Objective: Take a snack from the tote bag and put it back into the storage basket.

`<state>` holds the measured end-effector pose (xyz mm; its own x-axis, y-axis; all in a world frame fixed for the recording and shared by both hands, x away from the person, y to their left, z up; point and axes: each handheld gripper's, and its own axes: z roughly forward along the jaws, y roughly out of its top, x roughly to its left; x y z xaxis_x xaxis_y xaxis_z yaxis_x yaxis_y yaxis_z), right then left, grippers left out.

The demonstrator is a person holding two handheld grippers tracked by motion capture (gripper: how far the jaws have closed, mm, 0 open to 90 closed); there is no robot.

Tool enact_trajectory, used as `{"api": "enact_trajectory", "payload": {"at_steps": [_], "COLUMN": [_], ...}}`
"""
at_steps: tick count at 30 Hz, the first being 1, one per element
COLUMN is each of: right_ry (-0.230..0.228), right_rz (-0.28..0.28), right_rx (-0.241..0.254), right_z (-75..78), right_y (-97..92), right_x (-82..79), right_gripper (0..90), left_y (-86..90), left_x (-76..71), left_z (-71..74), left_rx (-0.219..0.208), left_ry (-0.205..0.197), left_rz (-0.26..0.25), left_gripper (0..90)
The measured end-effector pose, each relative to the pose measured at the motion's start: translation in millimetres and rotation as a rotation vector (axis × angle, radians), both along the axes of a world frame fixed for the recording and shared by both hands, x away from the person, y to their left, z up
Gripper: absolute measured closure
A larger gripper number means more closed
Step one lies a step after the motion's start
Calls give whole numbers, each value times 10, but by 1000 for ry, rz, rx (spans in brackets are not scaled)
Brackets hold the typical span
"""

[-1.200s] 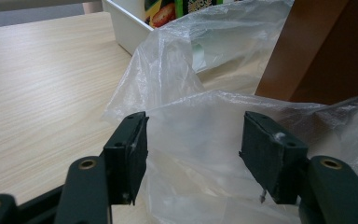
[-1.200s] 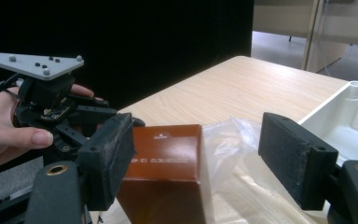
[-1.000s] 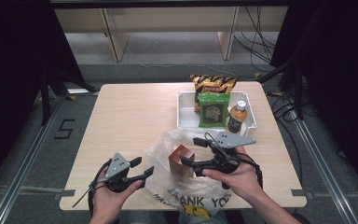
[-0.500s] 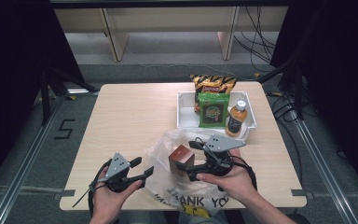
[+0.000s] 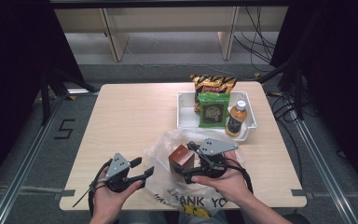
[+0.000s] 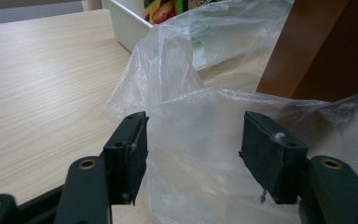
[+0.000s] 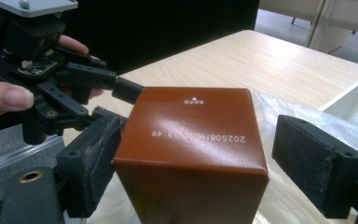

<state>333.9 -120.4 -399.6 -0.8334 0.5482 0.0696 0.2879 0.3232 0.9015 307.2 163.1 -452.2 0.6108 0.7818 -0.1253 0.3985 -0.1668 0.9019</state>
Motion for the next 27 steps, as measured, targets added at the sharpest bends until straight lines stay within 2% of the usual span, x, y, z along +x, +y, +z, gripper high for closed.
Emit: {"api": "enact_trajectory", "payload": {"at_steps": [1,3,4,5,6,8,9,10,11,12,13,14,18,19,21,23,26,27], "right_ry": [-18,-9,13,-20,-6,-23,-28,-20,1,-8,-5,10,-5,-1,-9,-17,-28,-16], "right_rz": [-4,-2,-6,0,-5,-5,-9,11,-10,-26,-26,-20,-55,-20,-21,-54,-43,-49], "right_rx": [4,-7,4,-15,0,-26,-17,-14,-23,-30,-4,-6,-24,-25,-23,-23,-24,-26], "right_z": [-16,-28,-36,-34,-52,-52,-68,-76,-73,-78,-91,-87,-89,-94,-100,-103,-116,-117], "right_y": [10,18,33,27,48,36,49,53,50,48,76,74,85,91,89,97,109,111], "right_x": [-1,-5,-18,-6,-12,-13,-10,-4,-26,-20,-17,-32,-32,-30,-19,-23,-27,-28], "right_gripper": [168,168,168,169,169,172,172,172,173,175,176,176,184,187,196,200,202,206], "left_y": [1,8,9,9,9,1,0,-2,7,9,10,12,11,5,1,4,7,7], "left_x": [1,2,1,1,1,-1,0,0,4,7,6,8,8,3,2,-1,2,2], "left_z": [0,2,3,3,3,-3,-4,-6,-1,-1,0,-1,-4,-6,-9,-6,-6,-5], "left_rx": [1,8,9,9,9,0,1,-1,14,15,16,17,17,8,2,10,17,18], "left_ry": [0,1,0,0,0,6,7,7,-2,-3,-1,-2,-1,6,10,12,7,6], "left_rz": [0,-3,-3,-3,-3,1,-2,-4,-14,-17,-15,-15,-15,-8,-3,2,-4,-5], "left_gripper": [406,405,405,405,405,406,405,405,405,406,406,406,405,405,405,405,405,405]}}
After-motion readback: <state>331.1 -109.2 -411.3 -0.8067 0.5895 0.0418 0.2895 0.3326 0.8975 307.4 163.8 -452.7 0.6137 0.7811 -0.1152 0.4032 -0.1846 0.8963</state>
